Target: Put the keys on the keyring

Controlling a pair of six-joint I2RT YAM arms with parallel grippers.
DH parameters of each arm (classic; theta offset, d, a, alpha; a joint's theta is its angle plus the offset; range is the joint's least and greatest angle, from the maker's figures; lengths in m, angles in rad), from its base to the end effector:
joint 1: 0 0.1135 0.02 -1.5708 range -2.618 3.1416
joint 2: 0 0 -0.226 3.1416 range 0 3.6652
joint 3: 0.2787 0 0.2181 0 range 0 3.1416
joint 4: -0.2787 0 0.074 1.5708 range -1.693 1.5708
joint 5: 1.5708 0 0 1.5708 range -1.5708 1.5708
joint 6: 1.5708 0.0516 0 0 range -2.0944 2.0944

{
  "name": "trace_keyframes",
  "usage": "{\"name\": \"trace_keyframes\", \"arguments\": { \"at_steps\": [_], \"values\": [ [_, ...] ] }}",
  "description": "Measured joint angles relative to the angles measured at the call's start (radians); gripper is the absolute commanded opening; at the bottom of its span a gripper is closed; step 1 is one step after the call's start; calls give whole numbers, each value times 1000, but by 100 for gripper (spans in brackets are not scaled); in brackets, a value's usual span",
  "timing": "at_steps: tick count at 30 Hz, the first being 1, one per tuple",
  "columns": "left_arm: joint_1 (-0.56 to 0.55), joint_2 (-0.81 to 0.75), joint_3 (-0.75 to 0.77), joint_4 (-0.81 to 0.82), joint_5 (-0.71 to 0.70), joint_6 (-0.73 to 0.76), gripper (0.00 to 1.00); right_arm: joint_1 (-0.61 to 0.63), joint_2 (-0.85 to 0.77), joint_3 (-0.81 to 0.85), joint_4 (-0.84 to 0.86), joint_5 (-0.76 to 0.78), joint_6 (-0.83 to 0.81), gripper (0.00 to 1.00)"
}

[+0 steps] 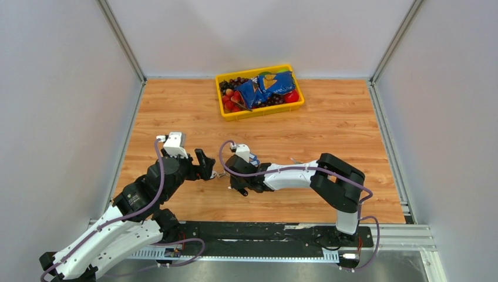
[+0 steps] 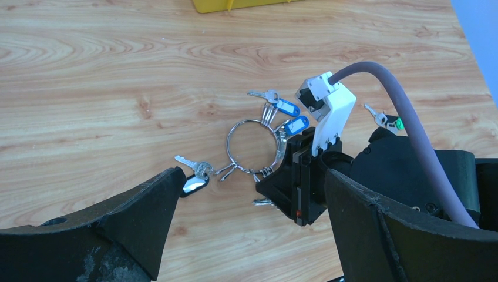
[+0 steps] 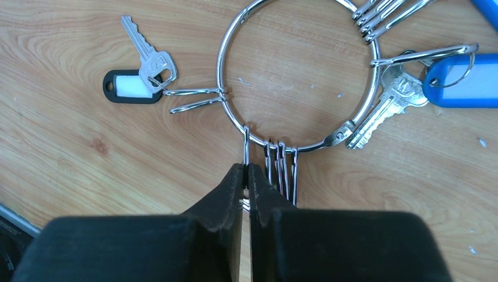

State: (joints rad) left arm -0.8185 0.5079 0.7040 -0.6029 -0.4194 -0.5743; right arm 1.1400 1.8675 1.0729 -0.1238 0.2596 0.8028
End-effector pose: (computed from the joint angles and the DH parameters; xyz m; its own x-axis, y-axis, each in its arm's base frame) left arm 0.1026 -0.0789 0.2752 -0.4504 -0.2448 -0.8586 0.1984 0.9102 -0.3636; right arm 0.1586 0.3134 0.1236 -0.8154 -0.1094 -0.5685 -0.3262 0.8981 0.2950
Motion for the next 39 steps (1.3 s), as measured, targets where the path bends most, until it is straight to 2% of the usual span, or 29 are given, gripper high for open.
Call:
{"name": "trace_keyframes", "arguments": {
  "at_steps": [3,11,19,25,39],
  "values": [
    [0,0,0,0,0,0,100,0,0,2,-1,12,2,0],
    [0,0,0,0,3,0,100,4,-8,2,-22,36,-5,0],
    [0,2,16,0,30,9,100,18,-90,2,-114,24,-103,0],
    [0,2,29,2,98,39,100,18,-166,12,-200,-31,-208,0],
    [0,2,29,46,286,95,100,11,-311,160,-477,-133,-377,0]
  ]
}}
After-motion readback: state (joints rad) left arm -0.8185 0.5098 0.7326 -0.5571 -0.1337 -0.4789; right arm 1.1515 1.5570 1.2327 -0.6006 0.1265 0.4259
